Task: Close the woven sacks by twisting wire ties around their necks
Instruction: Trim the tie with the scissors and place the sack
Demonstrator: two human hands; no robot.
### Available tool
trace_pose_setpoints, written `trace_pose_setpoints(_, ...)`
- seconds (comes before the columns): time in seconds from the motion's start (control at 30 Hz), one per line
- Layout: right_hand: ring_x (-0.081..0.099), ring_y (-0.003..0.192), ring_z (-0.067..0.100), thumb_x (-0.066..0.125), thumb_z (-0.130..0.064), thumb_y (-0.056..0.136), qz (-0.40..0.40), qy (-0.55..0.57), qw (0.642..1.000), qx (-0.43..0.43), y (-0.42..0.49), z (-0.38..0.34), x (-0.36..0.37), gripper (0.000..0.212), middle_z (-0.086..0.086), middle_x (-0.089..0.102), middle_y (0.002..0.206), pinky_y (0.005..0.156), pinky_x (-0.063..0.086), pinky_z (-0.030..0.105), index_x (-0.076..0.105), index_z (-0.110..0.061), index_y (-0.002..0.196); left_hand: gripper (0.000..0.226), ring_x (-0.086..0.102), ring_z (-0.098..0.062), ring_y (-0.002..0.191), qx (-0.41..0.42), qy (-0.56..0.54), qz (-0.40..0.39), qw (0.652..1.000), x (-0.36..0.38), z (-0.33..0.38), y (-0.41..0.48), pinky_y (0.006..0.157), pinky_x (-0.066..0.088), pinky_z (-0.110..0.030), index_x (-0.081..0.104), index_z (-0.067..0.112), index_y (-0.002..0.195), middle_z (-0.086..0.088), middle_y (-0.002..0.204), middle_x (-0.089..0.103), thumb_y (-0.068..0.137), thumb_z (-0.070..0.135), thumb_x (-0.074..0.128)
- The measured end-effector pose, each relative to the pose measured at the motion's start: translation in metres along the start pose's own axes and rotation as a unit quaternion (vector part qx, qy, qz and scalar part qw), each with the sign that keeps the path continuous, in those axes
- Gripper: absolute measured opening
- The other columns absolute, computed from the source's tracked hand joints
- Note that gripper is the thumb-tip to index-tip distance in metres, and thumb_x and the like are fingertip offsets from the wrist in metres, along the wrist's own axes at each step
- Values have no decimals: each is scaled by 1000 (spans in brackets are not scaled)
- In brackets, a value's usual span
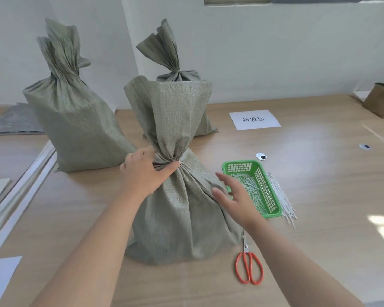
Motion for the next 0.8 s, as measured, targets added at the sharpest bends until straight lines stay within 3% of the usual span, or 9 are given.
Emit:
trace_pose_setpoints(0.07, 41, 128, 0, 74, -50, 82, -60, -15, 998, 0, 3, -7, 12, 72, -16, 47, 138, 103, 31, 10, 45, -30, 146, 79, 49, -28, 129, -5, -56, 28, 998, -6, -18, -5, 105, 38, -51, 62, 34, 121, 5, 130, 60, 66, 90, 51)
trace_pose_setpoints(0.17, 43, 130, 6, 80, -64, 66, -88, -73, 993, 29, 5, 5, 26, 96, -11, 48, 141, 112, 35, 27, 41, -32, 147, 100, 44, -15, 134, -10, -196, 58, 979, -2, -53, -25, 113, 35, -42, 48, 25, 144, 8, 141, 52, 62, 80, 62)
trace_pose_setpoints(0.23, 48, 128, 8, 82, -72, 55, -86, -71, 992, 55, 2, 17, 32, 107, -11, 53, 137, 112, 39, 37, 41, -33, 145, 112, 45, -7, 133, -58, -369, 7, 927, 22, -78, -43, 113, 40, -34, 38, 21, 150, 11, 144, 45, 59, 67, 83)
trace_pose_setpoints(0.3, 53, 125, 8, 88, -65, 50, -82, -31, 993, 77, -3, 20, 35, 112, -10, 55, 135, 111, 42, 37, 40, -31, 145, 121, 61, -9, 121, -106, -477, -74, 869, 52, -98, -61, 93, 54, -23, 41, 21, 147, 6, 141, 56, 46, 60, 95)
trace_pose_setpoints(0.4, 46, 132, 9, 94, -52, 48, -91, -8, 992, 84, -8, 21, 38, 123, -10, 48, 142, 114, 35, 31, 31, -27, 151, 123, 70, -13, 108, -135, -484, -148, 852, 85, -112, -79, 81, 58, -27, 51, 25, 136, 0, 123, 71, 29, 63, 97)
trace_pose_setpoints(0.5, 46, 133, 9, 96, -47, 44, -99, -12, 992, 78, -10, 23, 42, 127, -11, 48, 143, 115, 35, 33, 29, -31, 150, 96, 72, -10, 101, -152, -463, -136, 863, 94, -112, -85, 81, 57, -29, 55, 27, 129, 4, 114, 74, 46, 35, 102)
trace_pose_setpoints(0.57, 51, 127, 7, 97, -45, 44, -91, -3, 993, 70, -11, 24, 43, 120, -14, 54, 137, 111, 41, 36, 35, -35, 146, 78, 72, -11, 98, -166, -468, -122, 859, 94, -106, -86, 79, 57, -29, 57, 28, 124, 3, 111, 75, 59, 16, 99)
trace_pose_setpoints(0.7, 61, 114, 2, 97, -33, 51, -84, 52, 994, 35, -13, 18, 39, 93, -18, 66, 119, 102, 50, 36, 50, -39, 131, 83, 73, -11, 99, -166, -478, -85, 859, 86, -94, -91, 83, 58, -34, 59, 32, 123, 7, 109, 76, 51, 28, 98)
trace_pose_setpoints(0.8, 64, 107, 0, 94, -25, 58, -93, 84, 992, 30, -14, 13, 34, 78, -20, 69, 111, 96, 53, 35, 55, -39, 124, 69, 72, -8, 98, -165, -477, -51, 862, 75, -82, -99, 81, 57, -30, 58, 39, 121, 9, 109, 75, 67, 14, 93)
Point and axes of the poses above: each hand's wrist, its own y-axis towards the middle knuckle, its own x-axis out of the palm, z = x × y, the point moved 6 cm from there along y, towards the middle knuckle
